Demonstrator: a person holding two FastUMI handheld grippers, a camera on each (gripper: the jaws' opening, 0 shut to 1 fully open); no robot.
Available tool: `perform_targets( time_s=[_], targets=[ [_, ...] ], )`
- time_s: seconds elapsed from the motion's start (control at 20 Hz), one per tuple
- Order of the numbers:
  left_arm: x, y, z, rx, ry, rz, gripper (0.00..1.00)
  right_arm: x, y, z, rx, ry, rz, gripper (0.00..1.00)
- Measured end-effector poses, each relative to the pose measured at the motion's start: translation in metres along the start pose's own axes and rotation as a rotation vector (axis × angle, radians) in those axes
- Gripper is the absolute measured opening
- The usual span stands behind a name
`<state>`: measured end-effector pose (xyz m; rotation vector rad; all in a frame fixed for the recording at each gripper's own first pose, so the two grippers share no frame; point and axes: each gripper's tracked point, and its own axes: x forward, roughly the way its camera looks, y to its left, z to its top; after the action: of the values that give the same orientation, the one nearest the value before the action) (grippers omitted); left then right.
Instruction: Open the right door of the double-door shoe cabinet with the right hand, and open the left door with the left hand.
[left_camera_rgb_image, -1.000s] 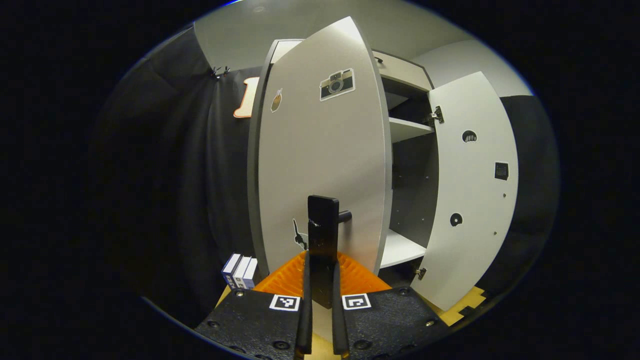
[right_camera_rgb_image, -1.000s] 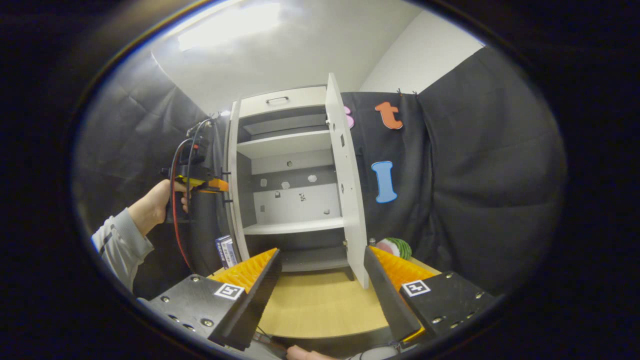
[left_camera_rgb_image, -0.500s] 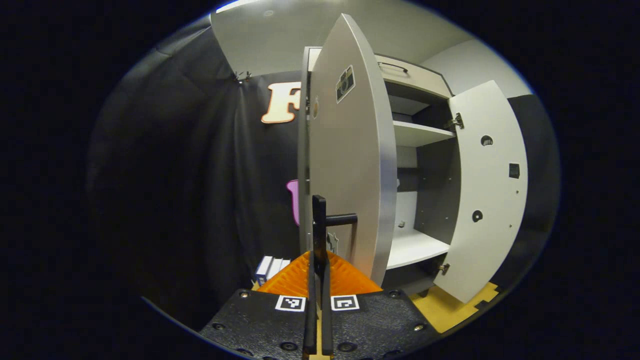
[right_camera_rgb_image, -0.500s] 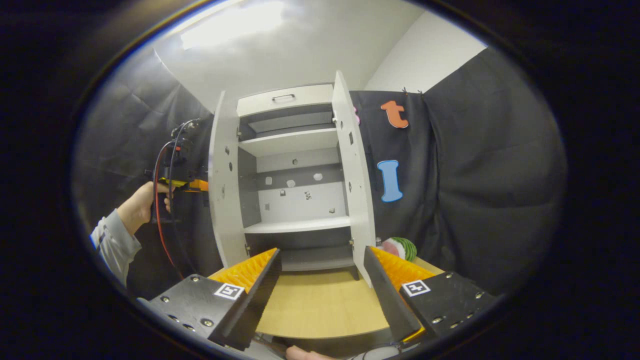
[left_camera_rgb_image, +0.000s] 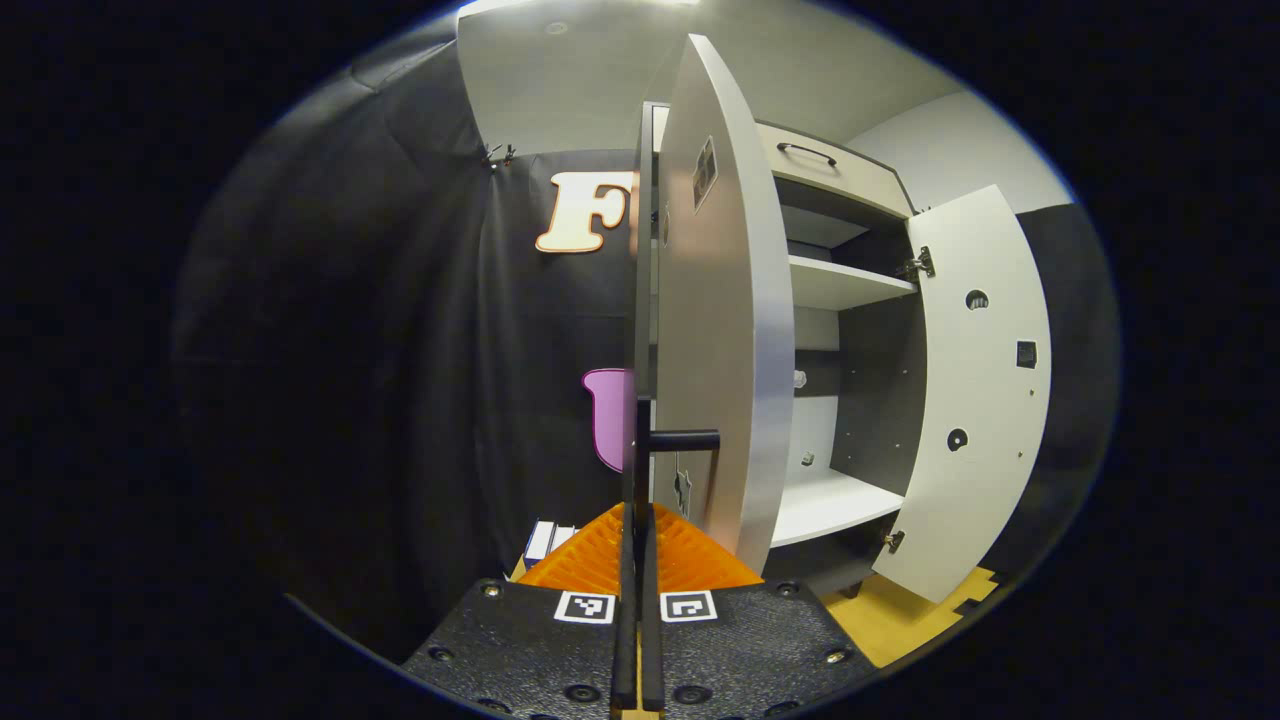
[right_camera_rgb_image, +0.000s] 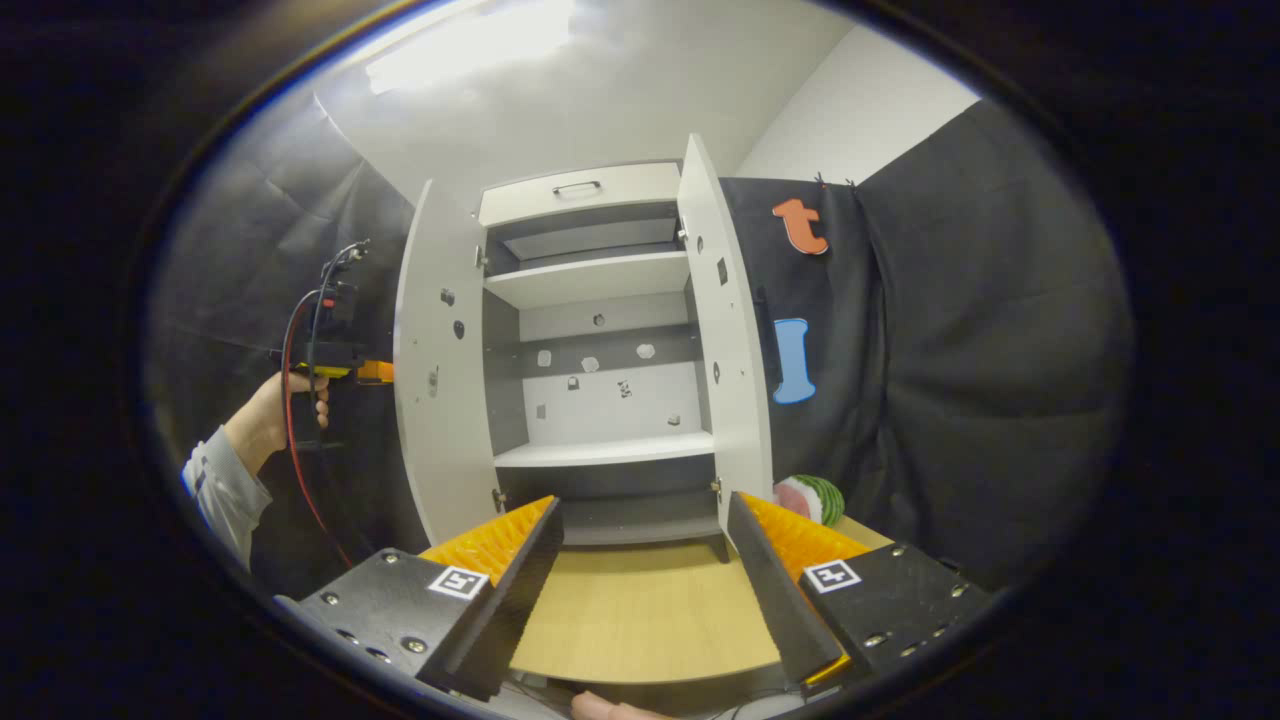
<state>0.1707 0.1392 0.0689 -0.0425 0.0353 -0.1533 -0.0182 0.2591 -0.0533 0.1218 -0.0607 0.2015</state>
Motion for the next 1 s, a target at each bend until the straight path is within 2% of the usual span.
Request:
perform_targets(
  time_s=[0.15, 0.25, 0.35, 0.4, 0.5, 0.7, 0.8, 0.85, 1.0],
  targets=[
    [-0.007, 0.006, -0.004, -0.025, 0.007, 0.009, 0.05, 0.003, 0.009, 0.0, -0.004, -0.003, 0.017, 0.99],
    [-0.017, 0.018, -0.007, -0.038, 0.013, 0.077, 0.17, 0.004, 0.011, -0.001, 0.0, -0.005, 0.022, 0.99],
    [-0.033, 0.023, -0.006, -0.03, -0.012, 0.128, 0.53, 0.007, 0.011, -0.001, 0.013, -0.008, 0.018, 0.99],
    [-0.042, 0.023, -0.006, -0.016, -0.027, 0.153, 0.59, 0.007, 0.011, -0.001, 0.014, -0.008, 0.016, 0.98],
    [-0.062, 0.014, -0.014, -0.006, -0.022, 0.182, 0.62, 0.009, 0.014, -0.002, 0.007, -0.006, 0.011, 0.98],
    [-0.099, -0.007, -0.039, -0.006, 0.013, 0.224, 0.92, 0.01, 0.02, -0.002, -0.001, -0.007, 0.014, 0.98],
    [-0.113, -0.027, -0.042, -0.002, 0.001, 0.199, 0.97, 0.008, 0.02, -0.001, -0.015, -0.01, 0.012, 0.98],
    [-0.118, -0.038, -0.043, 0.005, -0.008, 0.176, 0.96, 0.007, 0.019, 0.0, -0.022, -0.012, 0.01, 0.98],
    [-0.138, -0.053, -0.048, 0.005, -0.023, 0.169, 0.96, 0.005, 0.016, 0.001, -0.016, -0.02, 0.003, 0.99]
  ],
)
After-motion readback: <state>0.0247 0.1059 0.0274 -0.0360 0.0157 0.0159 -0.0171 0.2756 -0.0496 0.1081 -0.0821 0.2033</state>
